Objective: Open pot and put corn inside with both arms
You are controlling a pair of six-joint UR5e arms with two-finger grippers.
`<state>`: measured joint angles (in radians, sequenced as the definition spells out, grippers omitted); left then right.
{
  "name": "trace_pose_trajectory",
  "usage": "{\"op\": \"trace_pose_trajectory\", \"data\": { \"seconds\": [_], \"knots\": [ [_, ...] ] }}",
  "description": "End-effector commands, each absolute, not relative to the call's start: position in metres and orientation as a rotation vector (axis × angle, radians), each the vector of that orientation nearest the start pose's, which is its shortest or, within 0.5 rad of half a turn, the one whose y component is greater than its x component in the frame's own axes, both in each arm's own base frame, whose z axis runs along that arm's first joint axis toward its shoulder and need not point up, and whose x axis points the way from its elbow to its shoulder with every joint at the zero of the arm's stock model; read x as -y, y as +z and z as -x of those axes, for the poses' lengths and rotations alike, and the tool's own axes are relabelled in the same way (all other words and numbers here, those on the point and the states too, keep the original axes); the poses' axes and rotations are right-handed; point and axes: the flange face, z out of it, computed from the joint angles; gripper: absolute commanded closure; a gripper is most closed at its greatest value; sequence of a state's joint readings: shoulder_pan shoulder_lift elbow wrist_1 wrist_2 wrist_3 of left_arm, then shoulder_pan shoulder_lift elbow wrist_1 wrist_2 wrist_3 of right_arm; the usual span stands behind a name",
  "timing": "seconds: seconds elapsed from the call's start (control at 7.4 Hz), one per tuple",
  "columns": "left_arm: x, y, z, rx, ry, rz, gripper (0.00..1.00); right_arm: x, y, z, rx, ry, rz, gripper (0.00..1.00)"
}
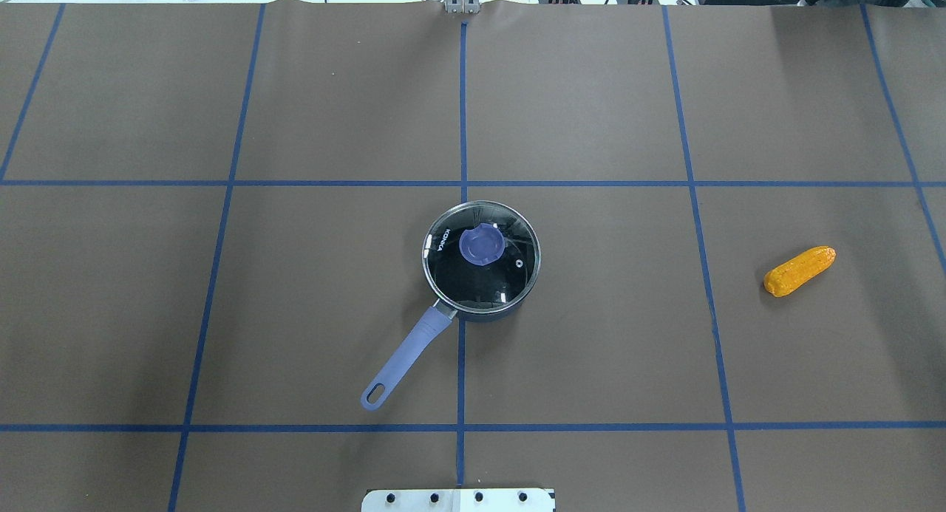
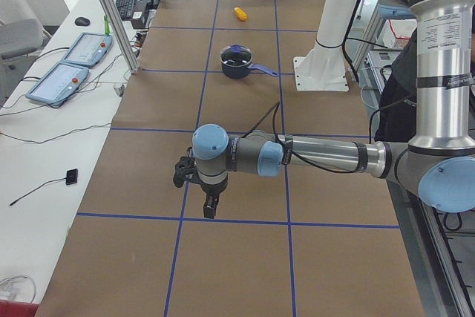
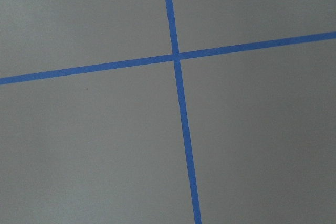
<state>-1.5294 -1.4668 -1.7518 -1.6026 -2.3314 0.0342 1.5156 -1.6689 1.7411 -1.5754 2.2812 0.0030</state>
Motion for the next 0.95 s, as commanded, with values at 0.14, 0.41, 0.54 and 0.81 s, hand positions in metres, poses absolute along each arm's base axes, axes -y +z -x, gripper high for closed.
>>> {"op": "trace_pose_trajectory", "data": {
  "seconds": [0.14, 0.41, 0.54, 0.81],
  "knots": [
    [0.463, 0.58, 0.045, -0.76, 0.151, -0.192, 0.02, 0.464, 0.617, -0.043, 0.714, -0.076, -0.06, 0.0],
    [0.478, 0.555, 0.045, -0.747, 0.22, -0.393, 0.02, 0.477, 0.603, -0.043, 0.708, -0.138, -0.236, 0.0],
    [0.485, 0.547, 0.044, -0.759, 0.211, -0.434, 0.02, 0.483, 0.589, -0.043, 0.707, -0.15, -0.33, 0.0],
    [0.48, 0.537, 0.041, -0.808, 0.235, -0.47, 0.02, 0.495, 0.568, -0.034, 0.725, -0.166, -0.389, 0.0]
  ]
}}
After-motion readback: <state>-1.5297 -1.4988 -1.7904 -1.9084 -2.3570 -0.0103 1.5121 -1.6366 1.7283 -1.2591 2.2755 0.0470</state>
